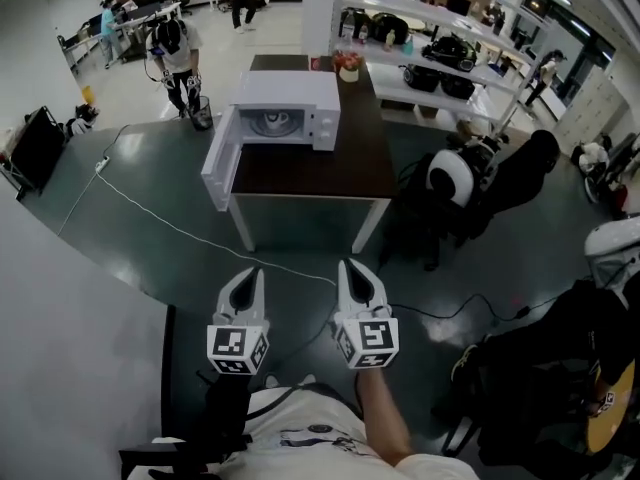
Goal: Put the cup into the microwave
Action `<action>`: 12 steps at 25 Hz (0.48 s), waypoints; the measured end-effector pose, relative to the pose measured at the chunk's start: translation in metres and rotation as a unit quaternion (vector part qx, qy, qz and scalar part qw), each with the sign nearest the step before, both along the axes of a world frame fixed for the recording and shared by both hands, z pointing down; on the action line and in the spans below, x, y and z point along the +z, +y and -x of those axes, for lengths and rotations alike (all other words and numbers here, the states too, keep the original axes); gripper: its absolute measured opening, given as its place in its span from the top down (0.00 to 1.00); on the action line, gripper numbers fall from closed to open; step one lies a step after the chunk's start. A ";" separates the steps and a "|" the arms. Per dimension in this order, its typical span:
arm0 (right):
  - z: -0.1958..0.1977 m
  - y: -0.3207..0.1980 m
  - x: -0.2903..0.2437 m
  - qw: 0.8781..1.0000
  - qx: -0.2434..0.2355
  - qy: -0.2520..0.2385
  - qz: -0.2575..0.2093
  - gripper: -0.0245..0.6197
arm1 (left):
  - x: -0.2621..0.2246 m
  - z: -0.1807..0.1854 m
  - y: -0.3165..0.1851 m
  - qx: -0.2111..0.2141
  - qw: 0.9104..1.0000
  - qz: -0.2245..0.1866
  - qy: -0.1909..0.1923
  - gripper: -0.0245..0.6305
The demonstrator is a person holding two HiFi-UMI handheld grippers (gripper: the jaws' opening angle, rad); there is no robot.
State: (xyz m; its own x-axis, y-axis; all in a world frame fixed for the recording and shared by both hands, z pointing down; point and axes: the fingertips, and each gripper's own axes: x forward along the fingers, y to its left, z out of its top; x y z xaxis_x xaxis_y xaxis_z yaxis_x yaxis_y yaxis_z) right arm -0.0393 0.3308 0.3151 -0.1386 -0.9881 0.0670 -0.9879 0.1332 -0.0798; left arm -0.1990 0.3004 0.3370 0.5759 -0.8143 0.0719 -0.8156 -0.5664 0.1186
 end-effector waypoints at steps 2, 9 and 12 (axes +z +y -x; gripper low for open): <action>0.001 0.001 0.000 1.000 0.002 0.005 -0.002 0.96 | 0.002 0.002 -0.002 0.001 1.000 0.000 0.003 0.96; 0.005 -0.007 -0.010 0.999 0.006 0.015 -0.027 0.96 | -0.016 -0.005 -0.017 0.016 0.999 -0.032 0.010 0.96; 0.009 -0.009 -0.016 0.999 0.004 0.018 -0.031 0.96 | -0.022 -0.008 -0.019 0.022 0.999 -0.038 0.009 0.96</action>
State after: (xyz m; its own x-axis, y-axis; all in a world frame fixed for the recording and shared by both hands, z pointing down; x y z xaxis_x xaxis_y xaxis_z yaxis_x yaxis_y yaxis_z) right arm -0.0481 0.3217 0.2995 -0.1289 -0.9916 0.0096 -0.9911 0.1285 -0.0356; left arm -0.1911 0.2817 0.3150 0.6113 -0.7914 -0.0004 -0.7883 -0.6089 0.0880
